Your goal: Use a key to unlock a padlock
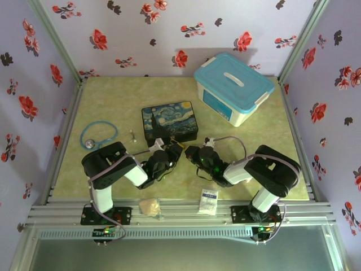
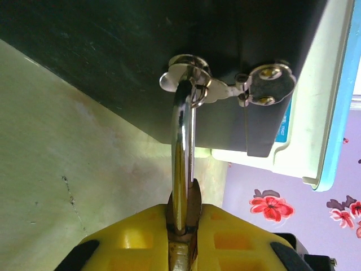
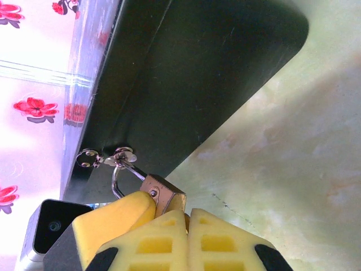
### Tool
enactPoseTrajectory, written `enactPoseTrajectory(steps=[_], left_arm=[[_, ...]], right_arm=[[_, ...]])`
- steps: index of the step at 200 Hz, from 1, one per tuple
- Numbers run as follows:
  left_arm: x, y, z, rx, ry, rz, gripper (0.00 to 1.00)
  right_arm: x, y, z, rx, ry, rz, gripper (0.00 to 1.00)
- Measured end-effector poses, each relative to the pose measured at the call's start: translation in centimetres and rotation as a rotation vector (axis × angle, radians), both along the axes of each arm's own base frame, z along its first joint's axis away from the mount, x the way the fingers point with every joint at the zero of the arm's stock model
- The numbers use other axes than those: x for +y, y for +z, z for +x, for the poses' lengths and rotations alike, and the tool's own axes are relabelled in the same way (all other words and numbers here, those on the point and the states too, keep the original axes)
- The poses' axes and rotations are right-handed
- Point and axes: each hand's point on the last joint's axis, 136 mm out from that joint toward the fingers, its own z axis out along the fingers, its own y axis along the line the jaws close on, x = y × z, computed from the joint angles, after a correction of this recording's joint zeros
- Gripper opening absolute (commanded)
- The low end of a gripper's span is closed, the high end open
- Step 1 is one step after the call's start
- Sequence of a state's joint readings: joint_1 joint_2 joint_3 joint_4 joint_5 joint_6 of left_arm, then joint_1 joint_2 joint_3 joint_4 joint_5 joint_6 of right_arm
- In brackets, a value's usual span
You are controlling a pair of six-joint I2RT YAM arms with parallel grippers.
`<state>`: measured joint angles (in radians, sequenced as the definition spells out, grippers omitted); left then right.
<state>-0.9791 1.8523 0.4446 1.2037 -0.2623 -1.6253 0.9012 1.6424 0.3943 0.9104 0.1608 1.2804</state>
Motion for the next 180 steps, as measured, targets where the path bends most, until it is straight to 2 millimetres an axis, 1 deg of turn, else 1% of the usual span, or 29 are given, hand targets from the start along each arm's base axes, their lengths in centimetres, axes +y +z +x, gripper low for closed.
enactPoseTrajectory(steps=[26,74,113,127,138,155,180], left_arm=[[-0.03,-0.01,-0.02,0.000,-0.002,-0.001,0.00],[0.08,-0.18,0.14,-0.004,0.006,0.001,0.00],[0.07,-0.16,0.14,-0.006,0.005,0.002,0.00],[0.08,-0.17,0.14,-0.005,0.005,0.002,0.00],[0.06,-0.25,0.09,-0.003,0.002,0.005,0.00],[0.04,-0.13,0.11,-0.005,0.003,0.001,0.00],[0.01,-0.02,0.10,-0.005,0.001,-0.002,0.00]], right_arm=[[-0.09,0.01,-0.11,-0.009,-0.009,0.000,0.00],[0.15,-0.22,0.14,0.061,-0.066,0.159,0.00],[0.14,-0.24,0.13,0.107,-0.096,0.223,0.00],[0.13,-0.35,0.10,0.110,-0.096,0.220,0.00],[0.14,-0.54,0.01,0.112,-0.090,0.184,0.00],[0.23,-0.14,0.05,0.110,-0.089,0.125,0.00],[0.17,-0.03,-0.02,0.114,-0.088,0.110,0.11]])
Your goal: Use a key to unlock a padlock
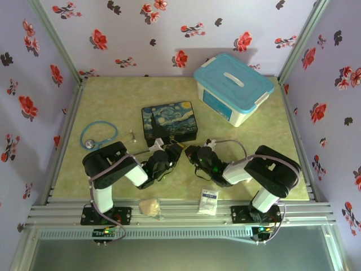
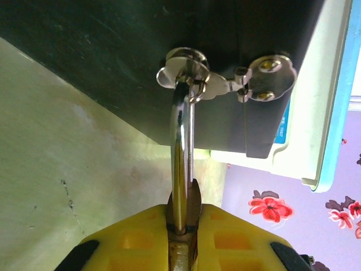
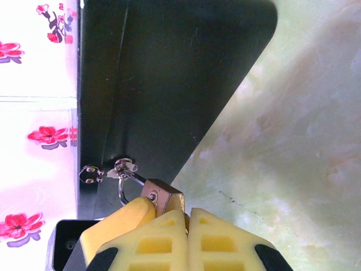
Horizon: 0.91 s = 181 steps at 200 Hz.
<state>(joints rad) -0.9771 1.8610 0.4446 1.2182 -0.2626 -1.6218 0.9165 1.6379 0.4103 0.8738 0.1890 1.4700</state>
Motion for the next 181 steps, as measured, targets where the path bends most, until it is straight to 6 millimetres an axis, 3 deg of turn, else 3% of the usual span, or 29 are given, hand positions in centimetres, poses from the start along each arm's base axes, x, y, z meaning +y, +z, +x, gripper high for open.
enactPoseTrajectory(steps=[34,82,98,125,143,160,181], left_arm=[[-0.2,0.2,-0.2,-0.002,-0.019,-0.001,0.00],[-1.5,0.4,-2.0,0.006,-0.109,-0.021,0.00],[-1.8,0.3,-2.7,0.008,-0.140,-0.020,0.00],[-1.9,0.0,-3.4,0.013,-0.175,-0.012,0.00],[-1.8,-0.1,-3.6,0.009,-0.182,-0.007,0.00],[-1.8,-0.2,-3.7,0.003,-0.185,0.001,0.00],[-1.7,-0.3,-3.7,-0.006,-0.191,0.020,0.00]], right_arm=[[-0.1,-0.4,-0.4,0.005,0.028,-0.021,0.32],[-2.2,0.1,-2.7,-0.019,0.155,-0.212,0.45],[-2.9,2.1,-3.2,-0.086,0.220,-0.330,0.47],[-4.4,7.8,-2.8,-0.298,0.275,-0.509,0.47],[-5.8,9.6,-3.0,-0.420,0.301,-0.616,0.47],[-6.5,9.2,-3.6,-0.515,0.365,-0.708,0.43],[-6.7,6.5,-4.7,-0.573,0.484,-0.810,0.40]])
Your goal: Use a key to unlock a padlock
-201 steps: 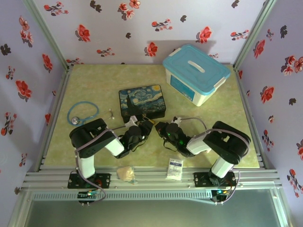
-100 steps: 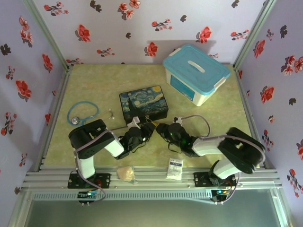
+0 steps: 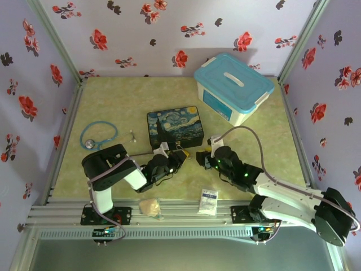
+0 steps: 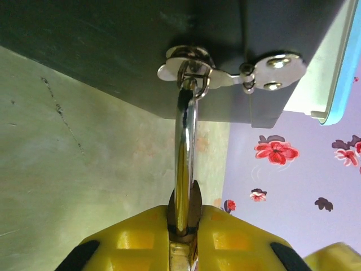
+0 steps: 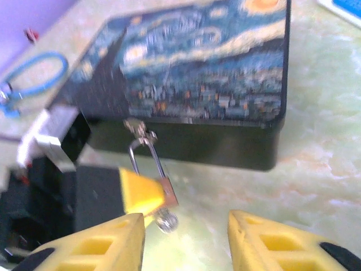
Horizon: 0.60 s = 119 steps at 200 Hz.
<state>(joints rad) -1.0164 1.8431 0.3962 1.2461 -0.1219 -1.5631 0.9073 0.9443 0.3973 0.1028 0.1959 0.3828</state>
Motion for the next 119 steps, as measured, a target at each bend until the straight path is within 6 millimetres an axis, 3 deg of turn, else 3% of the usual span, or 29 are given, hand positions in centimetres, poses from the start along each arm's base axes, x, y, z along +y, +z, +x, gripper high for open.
enactPoseTrajectory(steps=[22,65,119], left_arm=[[0.0,0.0,0.0,-0.007,-0.004,0.013,0.00],[0.4,0.2,-0.3,-0.009,-0.014,0.066,0.00],[0.7,0.0,-0.5,0.000,-0.021,0.097,0.00]], right_arm=[[0.3,-2.4,-0.5,-0.020,0.081,-0.127,0.41],[2.7,-6.8,-2.1,-0.108,0.296,-0.393,0.42],[4.4,-9.1,-1.2,-0.238,0.358,-0.530,0.34]])
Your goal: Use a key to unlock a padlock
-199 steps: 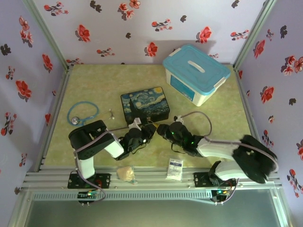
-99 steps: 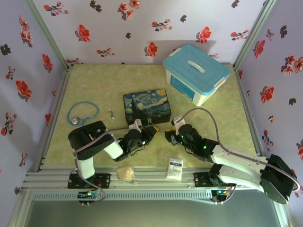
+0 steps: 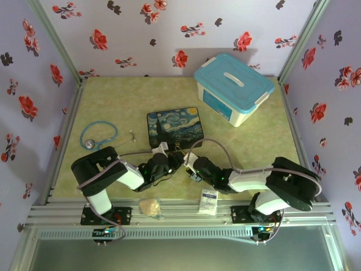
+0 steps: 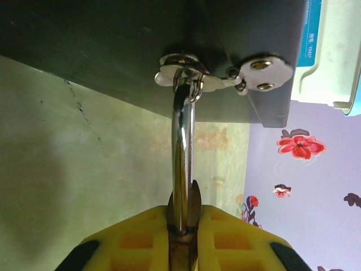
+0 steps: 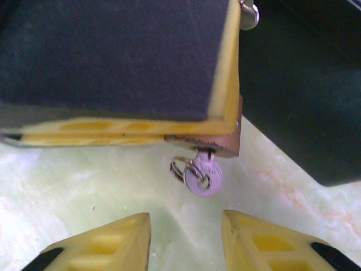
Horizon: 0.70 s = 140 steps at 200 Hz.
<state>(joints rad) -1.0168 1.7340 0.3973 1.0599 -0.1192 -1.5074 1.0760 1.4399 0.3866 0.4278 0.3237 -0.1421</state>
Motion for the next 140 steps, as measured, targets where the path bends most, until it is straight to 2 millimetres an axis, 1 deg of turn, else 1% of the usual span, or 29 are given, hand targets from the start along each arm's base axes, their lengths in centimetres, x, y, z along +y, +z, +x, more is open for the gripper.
enactPoseTrajectory(steps=[16,43,66,96,119,140], left_arm=[[0.0,0.0,0.0,0.000,0.002,0.000,0.00],[0.3,-0.1,0.3,0.002,0.021,0.006,0.00],[0.5,-0.2,0.5,0.002,0.032,0.006,0.00],[0.3,0.3,0.5,-0.003,0.037,-0.020,0.00],[0.5,0.2,0.5,0.002,0.049,-0.034,0.00],[0.6,0.0,0.5,0.002,0.053,-0.033,0.00]], right_arm=[[0.7,0.3,0.3,-0.053,0.009,0.002,0.30],[1.0,0.5,1.0,-0.113,-0.005,-0.007,0.26],[1.2,0.8,1.3,-0.144,-0.020,0.000,0.24],[1.7,2.0,2.0,-0.184,-0.062,0.051,0.24],[1.7,1.8,2.2,-0.177,-0.085,0.072,0.17],[1.8,1.5,2.1,-0.186,-0.095,0.066,0.13]])
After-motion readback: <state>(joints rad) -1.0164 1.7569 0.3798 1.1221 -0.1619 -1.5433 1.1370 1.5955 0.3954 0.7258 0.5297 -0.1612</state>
